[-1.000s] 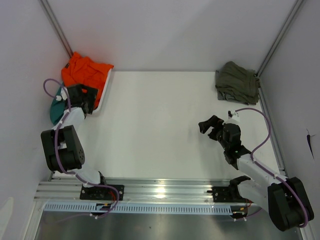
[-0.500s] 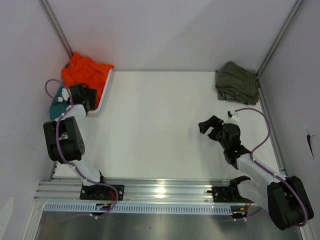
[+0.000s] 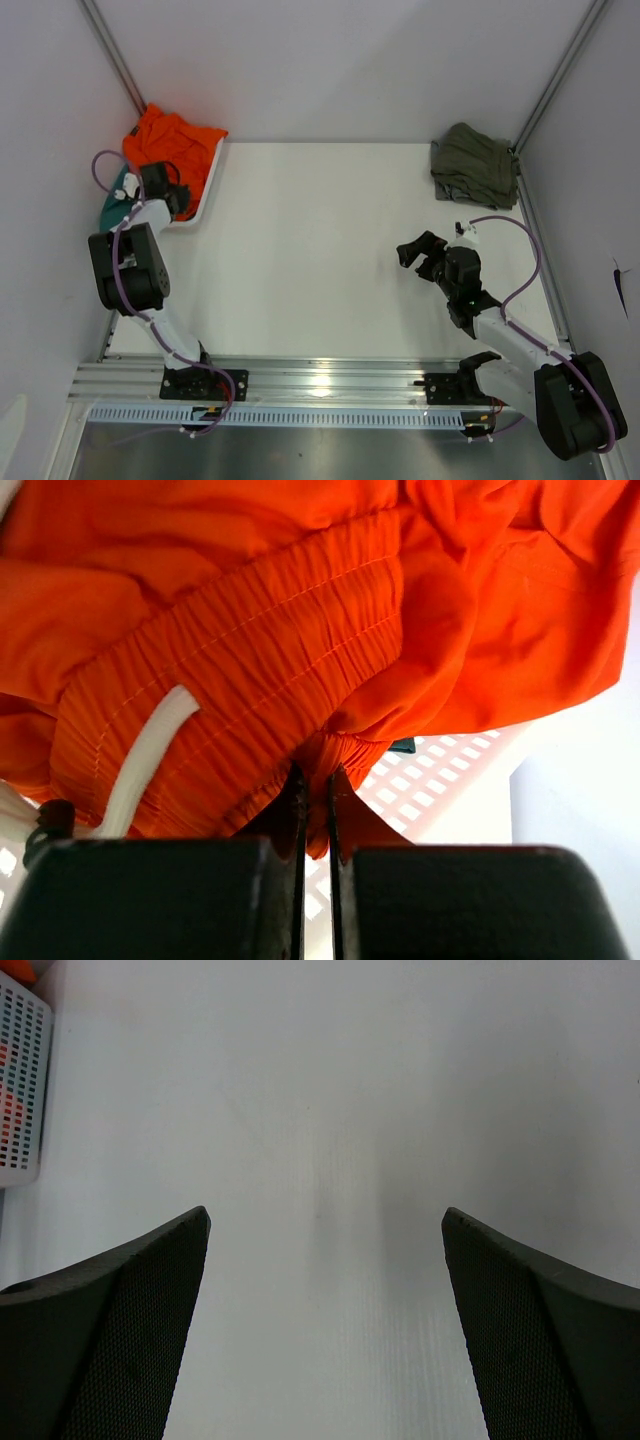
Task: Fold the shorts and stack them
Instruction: Grab the shorts from the pile, then move the shorts to the center of the board
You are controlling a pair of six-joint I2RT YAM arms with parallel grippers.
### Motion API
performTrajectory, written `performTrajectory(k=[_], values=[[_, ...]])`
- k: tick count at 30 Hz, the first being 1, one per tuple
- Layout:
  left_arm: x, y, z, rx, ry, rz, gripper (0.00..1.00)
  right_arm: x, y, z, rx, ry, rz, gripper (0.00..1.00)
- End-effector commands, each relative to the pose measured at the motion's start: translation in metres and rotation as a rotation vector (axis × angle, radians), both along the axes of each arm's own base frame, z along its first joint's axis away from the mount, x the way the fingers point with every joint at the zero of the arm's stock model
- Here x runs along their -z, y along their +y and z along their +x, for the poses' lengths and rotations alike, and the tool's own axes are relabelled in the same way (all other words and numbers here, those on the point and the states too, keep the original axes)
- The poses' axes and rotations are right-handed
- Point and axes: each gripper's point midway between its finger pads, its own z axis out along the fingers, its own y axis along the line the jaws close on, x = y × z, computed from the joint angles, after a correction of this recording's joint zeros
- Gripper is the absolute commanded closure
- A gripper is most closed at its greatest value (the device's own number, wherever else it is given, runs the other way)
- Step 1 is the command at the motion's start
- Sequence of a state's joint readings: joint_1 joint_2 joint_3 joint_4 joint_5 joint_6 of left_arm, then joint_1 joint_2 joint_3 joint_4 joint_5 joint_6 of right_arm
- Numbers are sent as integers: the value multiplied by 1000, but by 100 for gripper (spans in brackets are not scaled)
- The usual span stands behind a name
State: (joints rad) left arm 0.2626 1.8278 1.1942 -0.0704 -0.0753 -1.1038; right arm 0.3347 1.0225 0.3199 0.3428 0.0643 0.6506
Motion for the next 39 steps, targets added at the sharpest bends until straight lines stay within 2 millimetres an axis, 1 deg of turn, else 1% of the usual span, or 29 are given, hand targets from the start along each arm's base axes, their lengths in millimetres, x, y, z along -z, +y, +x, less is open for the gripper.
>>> performTrajectory(k=[1, 3, 4, 7, 8, 9, 10, 12, 14, 15, 16, 18, 19, 20, 21, 23, 24, 26, 28, 29, 30, 32, 33, 34, 35, 36, 37, 38, 39], values=[[-79, 21, 10, -17, -120, 137, 100, -14, 1, 8, 7, -53, 3, 1], [-94, 22, 7, -14, -118, 156, 100, -15, 2, 8, 3, -55, 7, 1], [-119, 22, 7, -8, -159, 178, 100, -14, 2, 8, 2, -52, 6, 1], [-155, 15, 4, 27, -219, 225, 100, -14, 2, 8, 0, -53, 7, 1], [-181, 11, -1, 33, -267, 252, 100, -15, 3, 8, -3, -55, 7, 1], [-197, 8, -4, 39, -288, 271, 100, -15, 3, 8, -5, -55, 7, 1], [-210, 1, -6, 62, -310, 300, 100, -15, 3, 8, -5, -56, 6, 1], [-261, -12, -16, 94, -441, 343, 100, -16, 4, 7, -9, -59, 7, 1], [-288, -27, -24, 146, -501, 380, 100, -17, 4, 7, -11, -58, 5, 1], [-325, -42, -33, 175, -571, 410, 100, -18, 4, 7, -13, -63, 5, 1], [-338, -49, -38, 203, -581, 453, 100, -17, 3, 7, -10, -62, 3, 1], [-390, -66, -59, 229, -679, 497, 100, -20, 5, 6, -18, -69, 6, 1], [-407, -79, -68, 260, -720, 506, 100, -20, 5, 6, -20, -68, 5, 1], [-416, -85, -75, 277, -747, 500, 100, -21, 4, 6, -18, -69, 5, 1], [-433, -98, -90, 317, -805, 491, 100, -23, 4, 6, -17, -75, 7, 1], [-451, -115, -106, 380, -893, 451, 100, -25, 3, 6, -15, -83, 4, 1], [-455, -131, -113, 447, -929, 419, 100, -25, 3, 5, -16, -85, 2, 1], [-459, -145, -130, 501, -966, 401, 100, -28, 2, 4, -11, -93, 0, 1], [-444, -166, -144, 585, -970, 358, 100, -30, 1, 3, -9, -100, -3, 1], [-444, -173, -150, 611, -988, 348, 100, -31, -1, 4, -2, -104, -6, 1], [-424, -191, -153, 666, -964, 303, 100, -32, -1, 3, -1, -106, -7, 1], [-386, -210, -160, 718, -929, 259, 100, -33, -1, 2, -4, -113, -3, 1], [-377, -231, -169, 778, -932, 234, 100, -33, -1, 1, -4, -116, -2, 1], [-367, -241, -173, 802, -921, 224, 100, -34, -1, 1, -4, -119, -2, 1], [-328, -248, -170, 813, -848, 212, 100, -35, -2, 1, -1, -122, -2, 1], [-316, -269, -178, 870, -837, 207, 100, -35, -2, 1, -1, -121, -2, 1], [-304, -276, -180, 883, -816, 202, 100, -36, -2, 0, -3, -124, -3, 1], [-261, -280, -177, 884, -728, 202, 100, -37, -1, 0, -6, -131, 0, 1], [-253, -295, -184, 918, -734, 191, 100, -37, -1, -1, -13, -136, -1, 1]])
